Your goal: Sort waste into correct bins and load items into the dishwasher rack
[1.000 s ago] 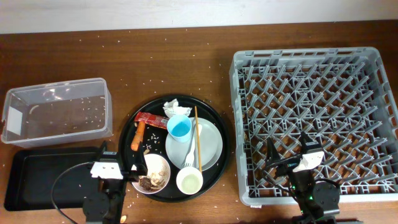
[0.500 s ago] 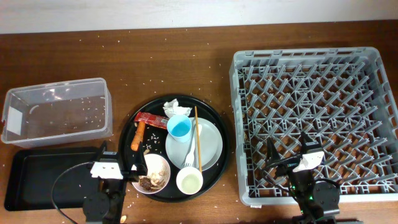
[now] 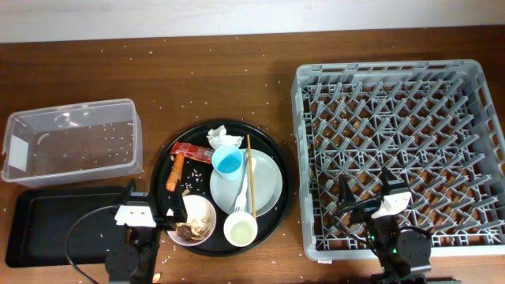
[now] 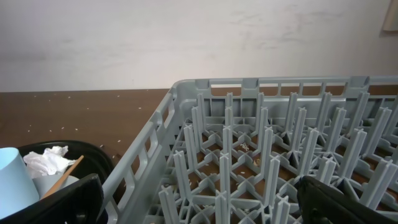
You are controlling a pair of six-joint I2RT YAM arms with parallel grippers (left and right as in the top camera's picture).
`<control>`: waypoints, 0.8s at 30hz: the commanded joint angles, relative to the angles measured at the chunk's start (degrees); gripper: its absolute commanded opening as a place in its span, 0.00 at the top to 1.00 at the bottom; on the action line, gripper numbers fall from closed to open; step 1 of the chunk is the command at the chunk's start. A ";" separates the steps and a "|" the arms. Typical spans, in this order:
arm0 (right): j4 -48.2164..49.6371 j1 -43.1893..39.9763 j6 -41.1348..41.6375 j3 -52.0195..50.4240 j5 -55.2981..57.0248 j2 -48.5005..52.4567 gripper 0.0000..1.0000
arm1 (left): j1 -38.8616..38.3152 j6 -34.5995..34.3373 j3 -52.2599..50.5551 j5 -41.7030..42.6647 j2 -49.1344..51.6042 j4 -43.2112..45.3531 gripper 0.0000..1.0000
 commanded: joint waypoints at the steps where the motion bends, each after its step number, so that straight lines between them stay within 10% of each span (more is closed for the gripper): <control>1: -0.20 -0.37 -0.39 -0.26 -1.75 -0.48 0.01 | 0.31 0.79 0.00 2.43 -0.39 3.89 0.01; 7: 5.70 -0.37 16.20 2.99 -18.34 -0.48 0.02 | 0.31 -5.73 4.59 22.12 -0.26 14.84 0.01; 15: -39.04 -0.37 8.20 49.42 -14.14 22.88 0.02 | 0.31 -0.44 46.05 13.20 27.78 -29.40 0.01; 18: -57.64 -0.37 6.95 74.60 -14.69 43.89 0.01 | 0.31 -0.81 62.45 29.75 45.44 -37.70 0.01; 21: -61.26 -0.37 6.93 80.65 -17.73 54.18 0.01 | 0.24 -0.83 64.98 38.60 52.63 -38.64 0.01; 24: -63.67 -0.37 6.93 80.65 -18.88 57.68 0.01 | -5.66 -0.83 64.96 22.49 61.55 -47.93 0.01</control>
